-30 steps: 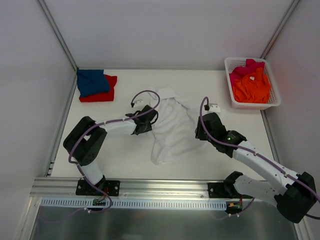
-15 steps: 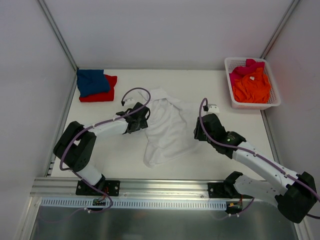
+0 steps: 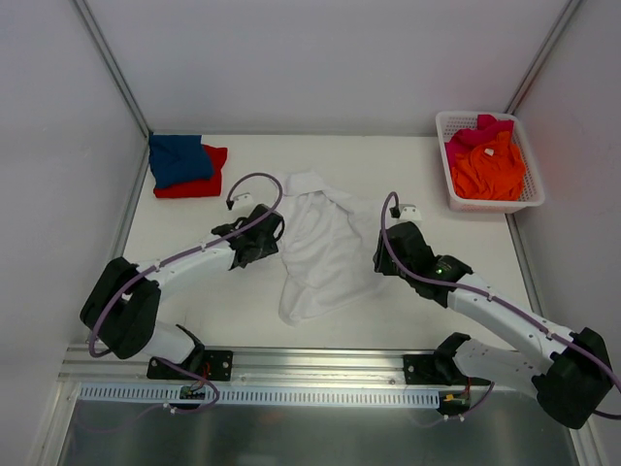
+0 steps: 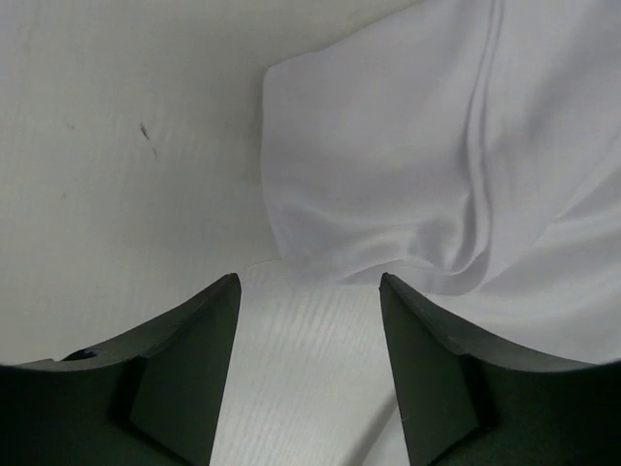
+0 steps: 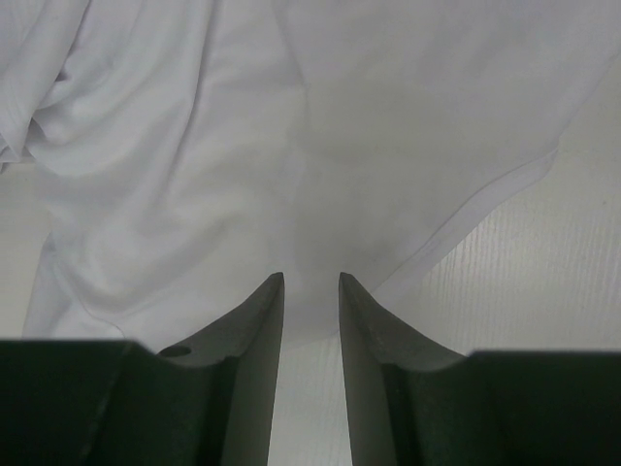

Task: Fold and stack the t-shirts
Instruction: Flatten the tshirt out

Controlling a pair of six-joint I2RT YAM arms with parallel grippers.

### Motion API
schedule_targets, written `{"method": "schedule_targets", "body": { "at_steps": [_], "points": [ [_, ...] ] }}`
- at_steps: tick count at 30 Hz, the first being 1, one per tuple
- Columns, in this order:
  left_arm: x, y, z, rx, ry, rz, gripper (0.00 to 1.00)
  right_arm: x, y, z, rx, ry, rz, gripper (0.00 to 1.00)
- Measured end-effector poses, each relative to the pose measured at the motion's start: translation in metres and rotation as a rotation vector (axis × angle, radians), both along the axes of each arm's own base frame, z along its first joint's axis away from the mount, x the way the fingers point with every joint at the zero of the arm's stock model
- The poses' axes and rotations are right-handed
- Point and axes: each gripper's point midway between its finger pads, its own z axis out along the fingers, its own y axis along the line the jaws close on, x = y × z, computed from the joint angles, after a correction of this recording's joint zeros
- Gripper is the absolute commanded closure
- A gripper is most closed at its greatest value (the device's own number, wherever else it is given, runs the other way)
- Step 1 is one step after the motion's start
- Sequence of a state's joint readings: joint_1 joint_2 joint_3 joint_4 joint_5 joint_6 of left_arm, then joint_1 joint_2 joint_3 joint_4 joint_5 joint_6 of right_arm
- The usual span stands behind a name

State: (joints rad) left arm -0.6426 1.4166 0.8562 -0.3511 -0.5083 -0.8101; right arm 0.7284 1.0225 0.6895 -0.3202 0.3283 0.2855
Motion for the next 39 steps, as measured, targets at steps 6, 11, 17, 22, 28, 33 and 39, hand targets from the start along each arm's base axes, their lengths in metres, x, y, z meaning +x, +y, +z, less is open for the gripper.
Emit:
{"method": "schedule_targets", "body": {
  "at_steps": [6, 11, 17, 22, 28, 33, 39],
  "points": [
    [-0.021, 0.012, -0.041, 0.063, 0.113, 0.025, 0.43, 0.0, 0.0, 0.003, 0.006, -0.009, -0.001, 0.68],
    [-0.024, 0.014, -0.049, 0.079, 0.137, 0.03, 0.44, -0.001, -0.001, 0.007, 0.016, -0.02, 0.0, 0.68],
    [-0.022, 0.008, -0.056, 0.085, 0.143, 0.023, 0.45, -0.002, -0.001, 0.012, 0.029, -0.032, 0.001, 0.68],
    [-0.011, -0.002, -0.057, 0.072, 0.119, 0.021, 0.45, -0.004, 0.0, 0.018, 0.042, -0.045, 0.007, 0.68],
    [0.003, -0.013, -0.056, 0.068, 0.095, 0.015, 0.59, -0.006, 0.0, 0.017, 0.039, -0.041, 0.013, 0.68],
    [0.009, -0.018, -0.056, 0.074, 0.083, 0.005, 0.8, -0.008, 0.001, 0.016, 0.035, -0.037, 0.02, 0.68],
    [0.013, -0.019, -0.056, 0.08, 0.072, 0.009, 1.0, -0.014, 0.006, 0.019, 0.049, -0.038, 0.04, 0.68]
  ]
}}
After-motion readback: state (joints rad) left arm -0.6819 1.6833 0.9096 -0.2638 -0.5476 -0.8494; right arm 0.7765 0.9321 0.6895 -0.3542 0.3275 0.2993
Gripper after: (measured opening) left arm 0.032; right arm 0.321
